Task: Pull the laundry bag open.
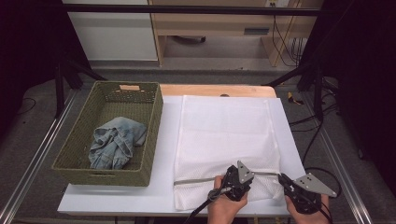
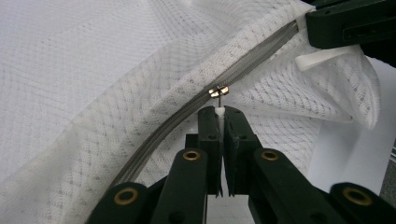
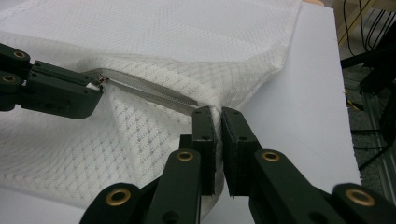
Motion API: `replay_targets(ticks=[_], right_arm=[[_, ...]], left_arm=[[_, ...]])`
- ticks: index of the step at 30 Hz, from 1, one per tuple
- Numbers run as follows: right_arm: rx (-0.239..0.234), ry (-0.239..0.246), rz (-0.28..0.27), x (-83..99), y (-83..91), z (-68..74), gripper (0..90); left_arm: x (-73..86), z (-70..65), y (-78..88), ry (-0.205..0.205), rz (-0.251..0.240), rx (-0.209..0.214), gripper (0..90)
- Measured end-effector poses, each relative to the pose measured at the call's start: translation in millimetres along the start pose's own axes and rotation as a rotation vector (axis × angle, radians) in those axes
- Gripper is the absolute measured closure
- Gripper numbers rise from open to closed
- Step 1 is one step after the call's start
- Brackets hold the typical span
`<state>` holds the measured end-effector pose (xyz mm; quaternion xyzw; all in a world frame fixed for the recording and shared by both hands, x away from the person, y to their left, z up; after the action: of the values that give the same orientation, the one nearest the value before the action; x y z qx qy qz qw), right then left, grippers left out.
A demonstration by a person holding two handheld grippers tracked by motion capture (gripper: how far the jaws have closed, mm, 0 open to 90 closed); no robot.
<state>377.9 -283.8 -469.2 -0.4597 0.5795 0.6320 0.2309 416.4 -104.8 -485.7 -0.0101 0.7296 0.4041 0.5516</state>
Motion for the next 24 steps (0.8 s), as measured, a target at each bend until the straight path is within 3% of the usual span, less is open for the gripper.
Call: replay_targets(ticks=[10,18,24], right_arm=[[-0.001,-0.024,0.015,2.7,-2.1,-0.5,84.7],[-0.005,0.003,0.020,4.0,-5.1,0.8,84.7],[-0.002,-0.005,0.024,4.4,-4.5,-0.7,84.7]], left_arm=[[5.1,7.3,11.5,0.004,0.015,-0.010,86.6],[12.0,17.9,24.3,0.014,0.022,-0.022,86.6],[11.9,21.2,29.8,0.002,0.027,-0.034,86.6]])
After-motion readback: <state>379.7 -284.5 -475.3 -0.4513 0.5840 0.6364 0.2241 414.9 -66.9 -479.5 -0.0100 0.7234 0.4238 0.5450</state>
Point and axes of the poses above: each handheld gripper's, and its own axes: y roughly backward along the jaws, x roughly out of its underside, z roughly to its left, the point moved 4 cm from there along -y, roughly forward along the jaws, and after that the axes turned 1 degree about x, right-handed, at the moved point
